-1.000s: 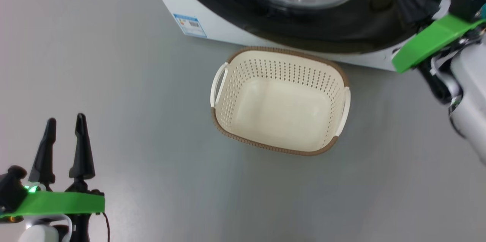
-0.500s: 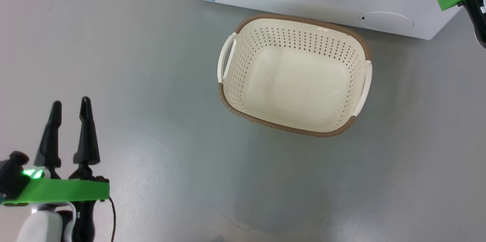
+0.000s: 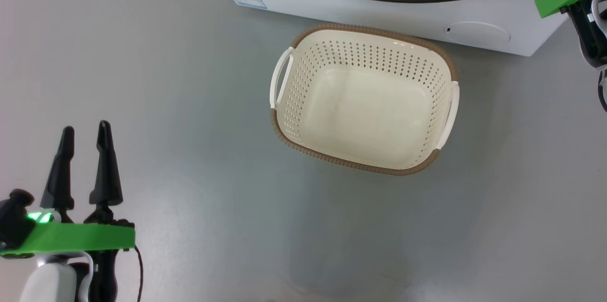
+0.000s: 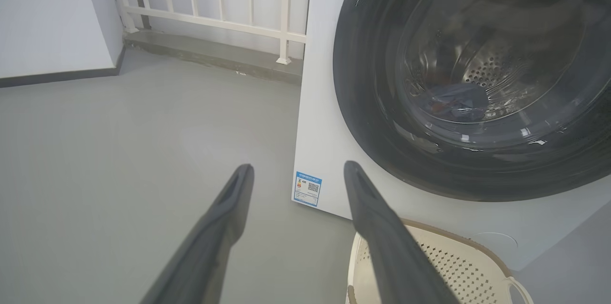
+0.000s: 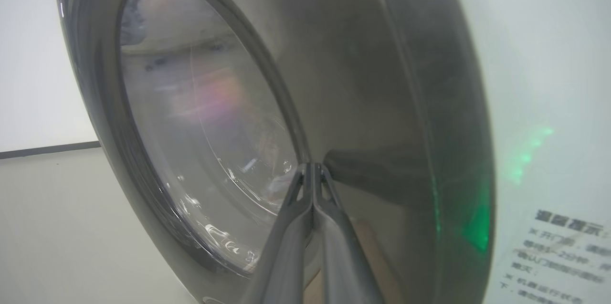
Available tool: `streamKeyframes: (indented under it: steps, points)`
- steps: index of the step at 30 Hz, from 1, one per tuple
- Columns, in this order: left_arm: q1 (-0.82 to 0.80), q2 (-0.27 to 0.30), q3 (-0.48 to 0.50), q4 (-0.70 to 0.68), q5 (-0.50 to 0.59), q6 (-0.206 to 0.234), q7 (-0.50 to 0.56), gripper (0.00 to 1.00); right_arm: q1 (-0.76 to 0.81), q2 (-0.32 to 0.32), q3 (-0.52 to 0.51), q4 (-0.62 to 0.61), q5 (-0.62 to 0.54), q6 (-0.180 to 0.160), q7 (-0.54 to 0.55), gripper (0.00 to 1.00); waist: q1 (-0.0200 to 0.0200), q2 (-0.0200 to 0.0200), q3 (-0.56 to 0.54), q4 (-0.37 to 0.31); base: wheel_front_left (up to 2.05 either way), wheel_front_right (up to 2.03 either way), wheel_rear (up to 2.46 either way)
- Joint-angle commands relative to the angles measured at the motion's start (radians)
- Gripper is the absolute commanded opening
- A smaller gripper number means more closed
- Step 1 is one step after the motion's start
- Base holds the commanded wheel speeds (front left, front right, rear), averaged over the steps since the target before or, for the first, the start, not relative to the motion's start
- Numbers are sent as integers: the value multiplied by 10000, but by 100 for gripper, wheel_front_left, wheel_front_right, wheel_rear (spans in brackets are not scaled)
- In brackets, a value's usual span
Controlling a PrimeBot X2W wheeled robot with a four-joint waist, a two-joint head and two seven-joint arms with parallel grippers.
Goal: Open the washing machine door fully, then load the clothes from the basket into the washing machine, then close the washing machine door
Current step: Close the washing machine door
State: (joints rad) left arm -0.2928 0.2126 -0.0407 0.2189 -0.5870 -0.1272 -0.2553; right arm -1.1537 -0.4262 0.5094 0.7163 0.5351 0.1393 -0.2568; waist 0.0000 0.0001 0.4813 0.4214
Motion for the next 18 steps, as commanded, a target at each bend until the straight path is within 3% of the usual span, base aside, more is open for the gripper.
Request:
streamKeyframes:
  steps: [1,2,3,5,6,7,8,18]
  points:
    - [-120,455,427,-136,58,-35,-65,100,283,20,-57,-229,55,-86,-49,0,0,-1,-150,-89,0,0,0]
    - [-108,478,433,-135,71,-35,-65,100,366,8,14,-265,86,-86,-49,0,0,-1,-224,-117,0,0,0]
    - [-96,501,439,-137,87,-35,-65,100,457,-7,94,-306,136,-86,-49,10,0,-1,-309,-151,0,0,0]
    - [-54,548,443,-135,119,-35,-65,100,658,-39,245,-418,252,-86,-49,41,0,-1,-511,-245,0,0,0]
    - [-26,571,438,-134,135,-35,-65,100,768,-47,314,-499,315,-86,-49,51,0,-1,-628,-306,0,0,0]
    - [10,592,436,-132,158,-35,-65,100,887,-55,384,-592,373,-86,-49,96,0,-1,-756,-377,0,0,0]
    - [52,615,435,-130,179,-35,-65,100,1011,-59,443,-693,428,-86,-49,100,0,-1,-890,-458,0,0,0]
    - [509,947,420,-168,387,-35,-65,100,2474,81,624,-1796,399,-86,-49,100,0,-1,-2221,-1632,0,0,0]
